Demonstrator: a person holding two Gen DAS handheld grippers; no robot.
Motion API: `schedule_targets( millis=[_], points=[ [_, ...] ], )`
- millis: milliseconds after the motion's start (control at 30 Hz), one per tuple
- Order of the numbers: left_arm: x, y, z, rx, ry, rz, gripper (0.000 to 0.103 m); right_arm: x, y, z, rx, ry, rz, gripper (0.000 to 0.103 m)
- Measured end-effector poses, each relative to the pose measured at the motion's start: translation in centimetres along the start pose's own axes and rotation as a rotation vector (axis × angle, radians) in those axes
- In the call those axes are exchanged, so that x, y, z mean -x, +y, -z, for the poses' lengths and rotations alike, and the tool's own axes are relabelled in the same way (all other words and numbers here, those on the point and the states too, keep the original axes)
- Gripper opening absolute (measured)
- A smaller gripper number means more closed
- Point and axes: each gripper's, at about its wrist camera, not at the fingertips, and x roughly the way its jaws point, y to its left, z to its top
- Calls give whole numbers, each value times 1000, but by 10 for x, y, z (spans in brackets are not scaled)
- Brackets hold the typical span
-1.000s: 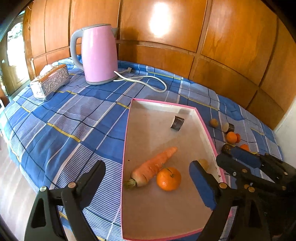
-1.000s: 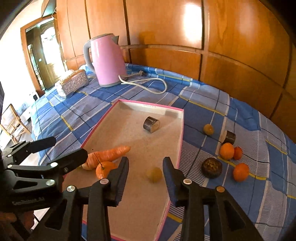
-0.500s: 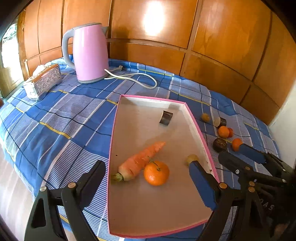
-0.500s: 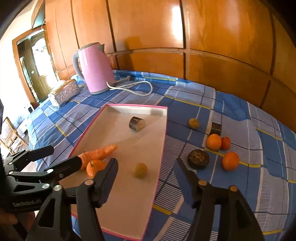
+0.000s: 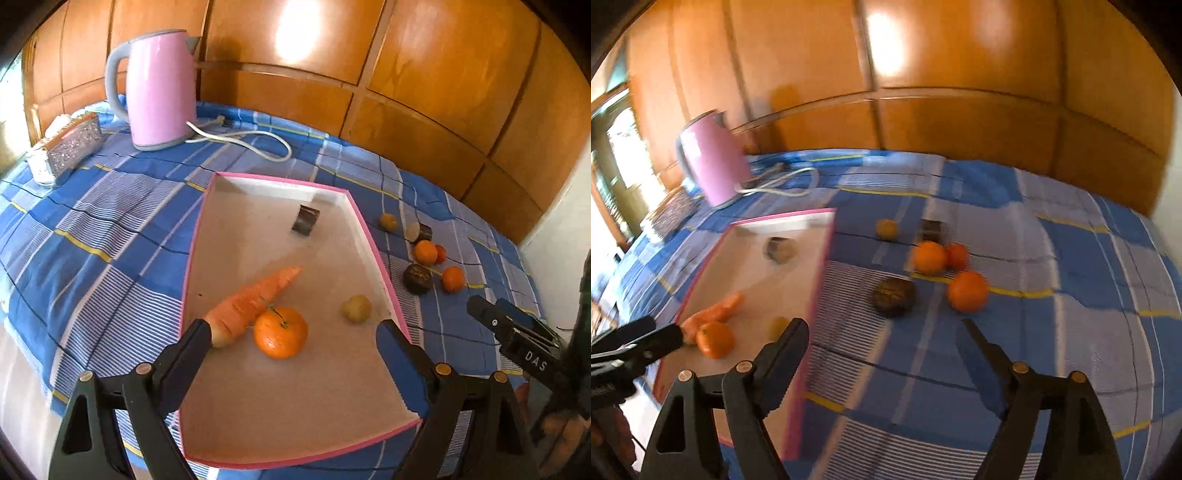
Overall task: Organize fruits
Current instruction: 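Move the left tool to the dark round fruit and close on it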
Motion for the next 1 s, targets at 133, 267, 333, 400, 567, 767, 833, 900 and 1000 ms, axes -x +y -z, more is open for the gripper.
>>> schedule_targets(
  millis=[133,267,333,400,567,767,833,900,1000],
  points=[
    [-2,-16,-2,-64,6,34,83,-1,-26,6,-41,17,32,82],
    [-5,-37,-6,-140,8,70,74,-2,-41,11,-61,28,70,65],
    [-9,-48,-9,-171,20,84,72,-4,-48,13,-76,39,84,54],
    [-14,-59,-12,-194,26,94,71,-7,-53,14,-83,50,83,53],
    [-32,-79,-21,-212,74,118,63,-18,-58,22,-68,89,98,49],
    [-52,-109,-28,-275,105,155,49,-26,-68,30,-78,112,91,45],
    [-62,-118,-31,-279,118,176,47,-30,-74,33,-99,131,84,45],
    [-70,-125,-33,-287,127,185,47,-30,-78,36,-113,119,66,45],
    [-81,-135,-35,-306,120,177,48,-31,-79,37,-112,104,50,46]
  ],
)
